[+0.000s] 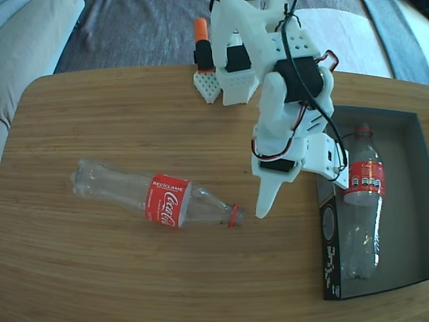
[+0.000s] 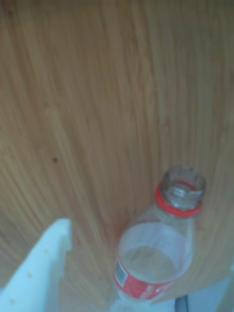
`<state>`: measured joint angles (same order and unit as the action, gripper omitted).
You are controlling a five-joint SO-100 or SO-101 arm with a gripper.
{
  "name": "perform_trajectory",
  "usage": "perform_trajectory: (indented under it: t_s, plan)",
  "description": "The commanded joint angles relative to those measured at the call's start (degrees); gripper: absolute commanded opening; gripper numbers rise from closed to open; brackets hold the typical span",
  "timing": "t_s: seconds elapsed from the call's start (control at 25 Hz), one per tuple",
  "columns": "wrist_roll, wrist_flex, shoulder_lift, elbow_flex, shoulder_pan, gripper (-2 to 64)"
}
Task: Grasp the bottles and put them in the box.
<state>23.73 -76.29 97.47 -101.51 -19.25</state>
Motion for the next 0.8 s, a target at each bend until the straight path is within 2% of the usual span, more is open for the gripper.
perform_trajectory:
  t_s: [0.0,0.32,0.76]
  plan:
    - [0.7,2.7,0.5,-0.4,0.4,46.0]
    - [0.6,9.4,-1.1,-5.4,1.9,46.0]
    - [-2.1,11.6,-6.7,-3.3,8.8,46.0]
